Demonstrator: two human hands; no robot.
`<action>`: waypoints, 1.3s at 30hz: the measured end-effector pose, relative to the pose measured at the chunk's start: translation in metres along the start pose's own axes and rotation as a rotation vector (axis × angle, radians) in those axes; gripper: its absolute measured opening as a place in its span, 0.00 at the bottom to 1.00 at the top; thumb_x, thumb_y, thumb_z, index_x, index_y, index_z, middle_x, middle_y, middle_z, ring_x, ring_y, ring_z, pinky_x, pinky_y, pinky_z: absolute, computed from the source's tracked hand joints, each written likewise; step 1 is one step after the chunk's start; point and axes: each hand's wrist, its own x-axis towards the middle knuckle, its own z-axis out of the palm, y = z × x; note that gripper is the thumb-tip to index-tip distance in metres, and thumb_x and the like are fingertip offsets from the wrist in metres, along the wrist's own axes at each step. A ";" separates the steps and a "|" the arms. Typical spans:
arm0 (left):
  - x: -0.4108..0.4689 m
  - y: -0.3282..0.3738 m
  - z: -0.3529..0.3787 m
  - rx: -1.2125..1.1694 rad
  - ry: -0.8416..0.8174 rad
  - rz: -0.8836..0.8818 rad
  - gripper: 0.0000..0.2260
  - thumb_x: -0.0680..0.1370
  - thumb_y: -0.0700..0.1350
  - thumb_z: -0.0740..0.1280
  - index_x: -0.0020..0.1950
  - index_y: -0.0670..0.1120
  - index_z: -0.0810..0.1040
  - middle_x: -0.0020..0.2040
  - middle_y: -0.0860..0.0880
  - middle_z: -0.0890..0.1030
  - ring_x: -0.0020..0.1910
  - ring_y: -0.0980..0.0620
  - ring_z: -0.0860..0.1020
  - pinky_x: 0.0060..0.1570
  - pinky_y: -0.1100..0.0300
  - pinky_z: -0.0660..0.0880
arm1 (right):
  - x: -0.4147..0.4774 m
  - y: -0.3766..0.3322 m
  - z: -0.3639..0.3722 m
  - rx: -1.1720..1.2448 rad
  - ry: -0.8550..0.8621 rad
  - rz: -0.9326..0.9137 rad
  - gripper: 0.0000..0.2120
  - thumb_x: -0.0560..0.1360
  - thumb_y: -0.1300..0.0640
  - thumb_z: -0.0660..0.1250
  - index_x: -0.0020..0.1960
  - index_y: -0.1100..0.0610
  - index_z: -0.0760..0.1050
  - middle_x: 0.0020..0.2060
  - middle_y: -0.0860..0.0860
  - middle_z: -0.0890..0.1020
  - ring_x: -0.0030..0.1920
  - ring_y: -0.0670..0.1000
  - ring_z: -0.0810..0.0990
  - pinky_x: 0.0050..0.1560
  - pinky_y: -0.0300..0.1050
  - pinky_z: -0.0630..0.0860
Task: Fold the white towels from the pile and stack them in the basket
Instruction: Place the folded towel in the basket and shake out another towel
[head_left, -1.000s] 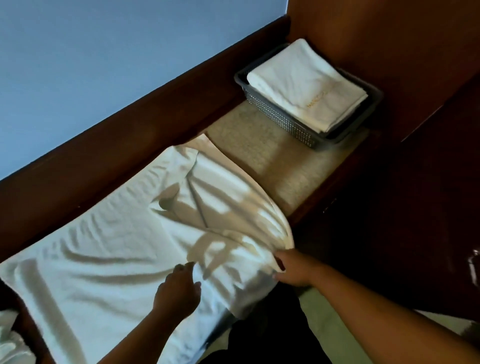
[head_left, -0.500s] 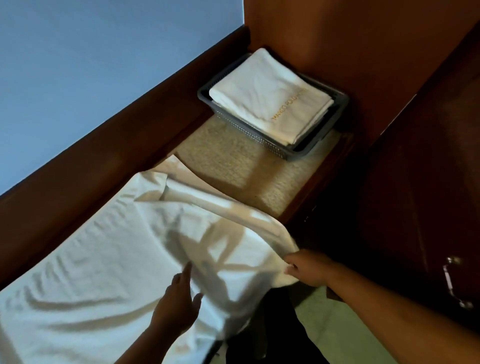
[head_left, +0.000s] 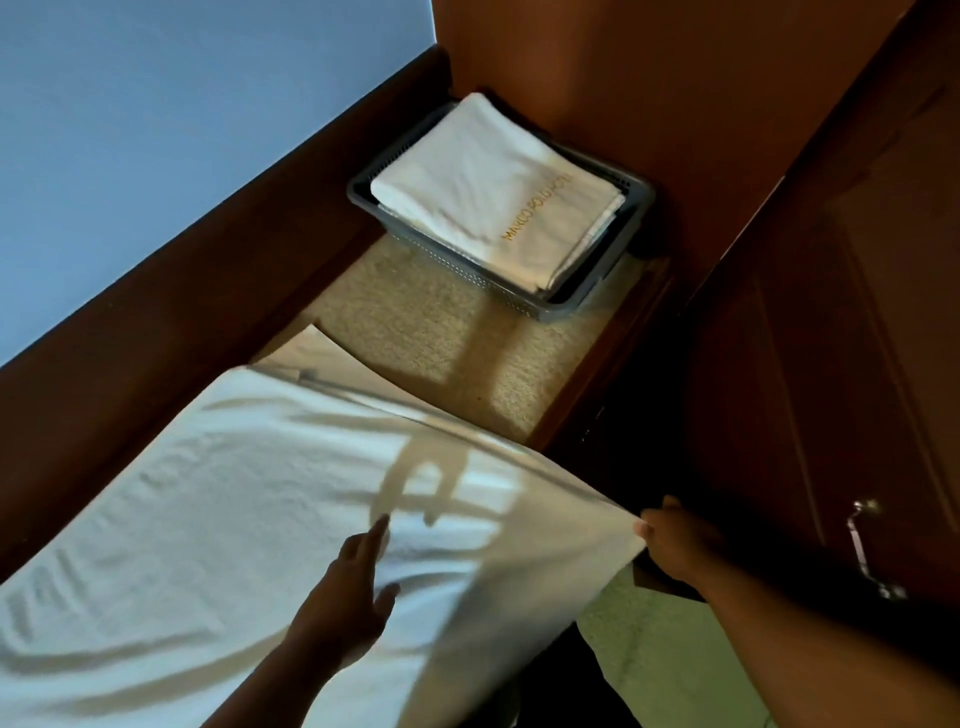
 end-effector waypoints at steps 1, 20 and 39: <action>0.002 -0.002 -0.003 0.017 -0.006 0.004 0.37 0.80 0.52 0.66 0.82 0.58 0.46 0.73 0.53 0.65 0.64 0.53 0.75 0.59 0.58 0.76 | -0.001 -0.009 0.002 -0.036 -0.002 -0.005 0.13 0.82 0.51 0.58 0.63 0.52 0.75 0.66 0.55 0.73 0.60 0.58 0.78 0.51 0.49 0.73; 0.067 0.015 -0.045 0.160 -0.057 0.062 0.27 0.82 0.51 0.63 0.80 0.55 0.59 0.76 0.52 0.62 0.71 0.49 0.68 0.67 0.54 0.71 | 0.029 -0.080 -0.016 0.128 0.010 0.109 0.21 0.80 0.53 0.63 0.72 0.51 0.67 0.70 0.56 0.68 0.65 0.58 0.74 0.60 0.53 0.77; 0.206 -0.066 -0.197 0.103 0.315 -0.218 0.18 0.81 0.47 0.58 0.69 0.48 0.77 0.69 0.45 0.76 0.66 0.39 0.74 0.62 0.44 0.73 | 0.106 -0.331 -0.136 0.222 0.059 -0.633 0.19 0.78 0.49 0.63 0.69 0.49 0.71 0.62 0.51 0.74 0.63 0.53 0.75 0.61 0.46 0.72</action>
